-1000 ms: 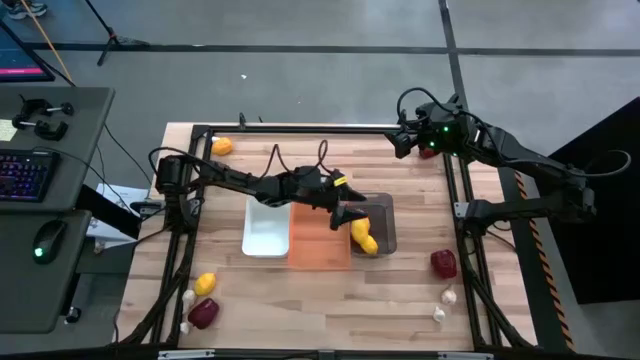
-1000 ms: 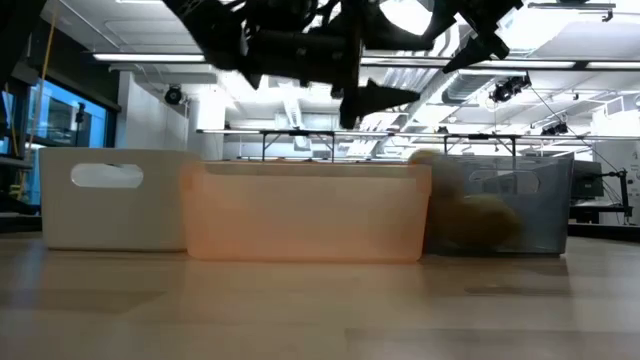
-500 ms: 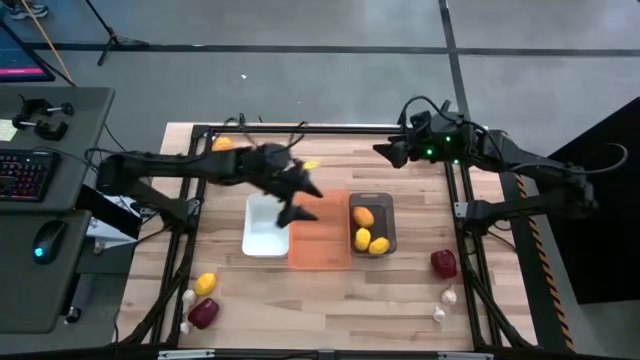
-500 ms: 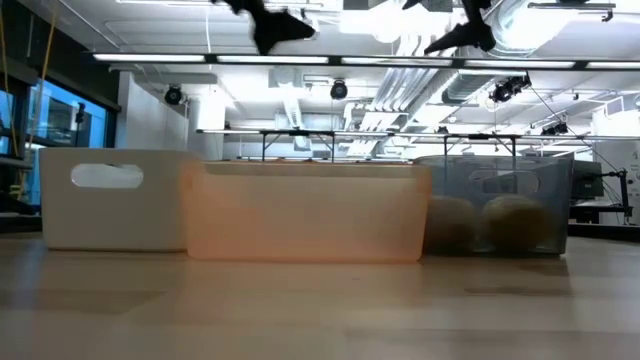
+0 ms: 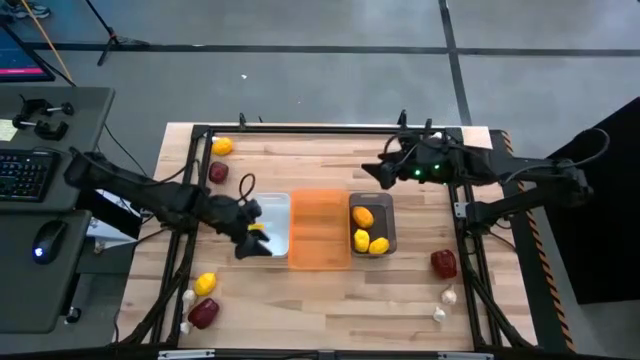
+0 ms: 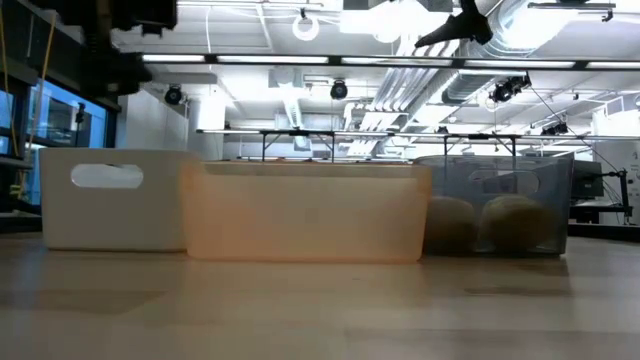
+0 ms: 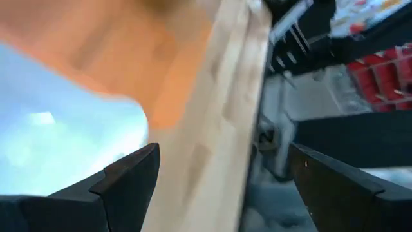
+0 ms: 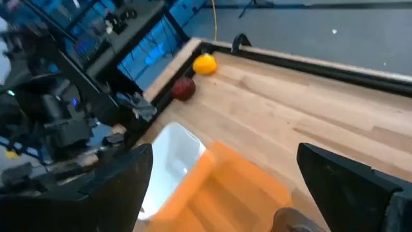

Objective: Sort produce into baskets
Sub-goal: Put the yellow lemon into the black bin

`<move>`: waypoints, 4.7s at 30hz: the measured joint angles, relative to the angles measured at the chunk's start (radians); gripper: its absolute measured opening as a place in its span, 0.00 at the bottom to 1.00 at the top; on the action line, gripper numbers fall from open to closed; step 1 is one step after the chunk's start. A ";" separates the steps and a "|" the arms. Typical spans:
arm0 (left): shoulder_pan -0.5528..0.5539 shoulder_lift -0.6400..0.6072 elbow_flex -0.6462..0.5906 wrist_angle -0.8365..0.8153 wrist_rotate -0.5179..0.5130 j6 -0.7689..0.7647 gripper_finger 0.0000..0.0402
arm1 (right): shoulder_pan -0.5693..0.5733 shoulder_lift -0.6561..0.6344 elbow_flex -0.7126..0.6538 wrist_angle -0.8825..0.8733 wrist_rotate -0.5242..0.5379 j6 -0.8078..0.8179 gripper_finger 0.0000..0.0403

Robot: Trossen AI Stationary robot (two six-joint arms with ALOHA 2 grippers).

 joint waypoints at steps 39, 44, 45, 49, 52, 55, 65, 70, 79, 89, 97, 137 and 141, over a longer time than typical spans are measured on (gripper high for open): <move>-0.572 0.527 0.328 -0.810 0.068 -0.463 0.82 | 0.011 0.076 0.000 -0.001 -0.164 -0.166 0.93; -0.571 0.570 0.328 -0.822 0.083 -0.542 0.82 | 0.011 0.076 0.000 -0.001 -0.162 -0.166 0.93; -0.571 0.579 0.328 -0.830 0.083 -0.553 0.82 | 0.011 0.076 0.000 -0.001 -0.162 -0.166 0.93; -0.571 0.610 0.328 -0.877 0.083 -0.561 0.82 | 0.011 0.076 0.000 -0.002 -0.158 -0.166 0.93; -0.570 0.624 0.322 -0.876 0.084 -0.557 0.82 | 0.011 0.076 0.000 -0.001 -0.158 -0.166 0.93; -0.568 0.624 0.275 -0.810 0.115 -0.557 0.82 | 0.011 0.076 0.000 -0.002 -0.157 -0.166 0.93; -0.567 0.624 0.186 -0.729 0.154 -0.562 0.82 | 0.011 0.076 0.000 -0.003 -0.155 -0.166 0.93; -0.567 0.624 0.186 -0.728 0.151 -0.556 0.77 | 0.011 0.076 0.000 -0.003 -0.155 -0.166 0.93; -0.558 0.616 0.192 -0.704 0.190 -0.468 0.34 | 0.010 0.064 0.000 0.037 -0.191 -0.157 0.93; -0.438 0.321 0.379 -0.758 0.112 -0.378 0.38 | 0.011 -0.074 0.000 0.090 -0.267 -0.160 0.93; -0.158 0.147 0.467 -0.687 -0.383 -0.144 0.44 | 0.010 -0.161 0.000 -0.045 -0.191 -0.159 0.93; 0.314 1.045 0.680 0.570 -0.016 0.329 0.57 | 0.010 -0.174 0.000 -0.135 -0.095 -0.158 0.93; 0.317 1.046 0.680 0.543 -0.002 0.352 0.71 | 0.011 -0.174 0.000 -0.135 -0.095 -0.158 0.93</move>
